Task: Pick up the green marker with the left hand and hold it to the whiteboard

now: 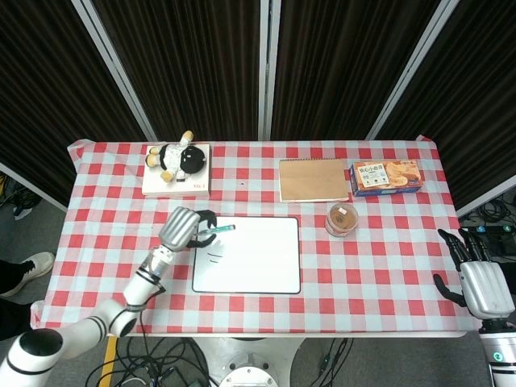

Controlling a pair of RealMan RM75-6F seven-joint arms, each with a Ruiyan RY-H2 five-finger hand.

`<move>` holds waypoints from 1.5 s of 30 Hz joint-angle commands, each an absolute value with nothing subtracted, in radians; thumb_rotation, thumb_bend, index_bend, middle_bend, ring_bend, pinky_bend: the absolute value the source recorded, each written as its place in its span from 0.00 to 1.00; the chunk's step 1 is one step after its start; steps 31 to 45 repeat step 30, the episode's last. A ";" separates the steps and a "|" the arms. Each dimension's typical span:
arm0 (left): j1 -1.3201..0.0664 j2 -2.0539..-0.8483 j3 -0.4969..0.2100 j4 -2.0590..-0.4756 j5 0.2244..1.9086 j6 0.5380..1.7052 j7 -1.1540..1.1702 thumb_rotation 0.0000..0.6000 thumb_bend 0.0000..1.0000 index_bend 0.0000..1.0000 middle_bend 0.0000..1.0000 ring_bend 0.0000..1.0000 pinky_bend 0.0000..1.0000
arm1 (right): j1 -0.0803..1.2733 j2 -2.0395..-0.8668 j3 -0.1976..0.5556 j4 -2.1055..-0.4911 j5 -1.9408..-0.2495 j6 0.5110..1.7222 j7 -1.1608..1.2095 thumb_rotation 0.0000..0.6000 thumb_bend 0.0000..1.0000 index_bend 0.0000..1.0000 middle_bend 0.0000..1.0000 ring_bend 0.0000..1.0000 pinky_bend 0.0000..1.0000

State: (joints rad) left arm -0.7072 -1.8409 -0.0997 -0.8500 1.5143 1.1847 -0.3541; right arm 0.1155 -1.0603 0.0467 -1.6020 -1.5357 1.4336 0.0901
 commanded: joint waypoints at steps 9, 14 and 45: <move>-0.628 -1.642 -0.121 -1.021 1.184 0.859 0.068 1.00 0.40 0.54 0.54 0.80 0.82 | 0.118 -1.069 0.044 -1.602 -1.546 1.437 0.087 1.00 0.27 0.06 0.15 0.00 0.00; -0.628 -1.584 -0.132 -1.143 1.119 0.847 0.180 1.00 0.36 0.17 0.28 0.69 0.70 | 0.113 -1.064 0.045 -1.606 -1.540 1.443 0.084 1.00 0.27 0.06 0.15 0.00 0.00; -0.288 -1.231 -0.077 -1.462 1.275 1.427 0.157 1.00 0.12 0.14 0.23 0.29 0.33 | 0.107 -1.071 0.050 -1.592 -1.519 1.444 0.081 1.00 0.27 0.06 0.15 0.00 0.00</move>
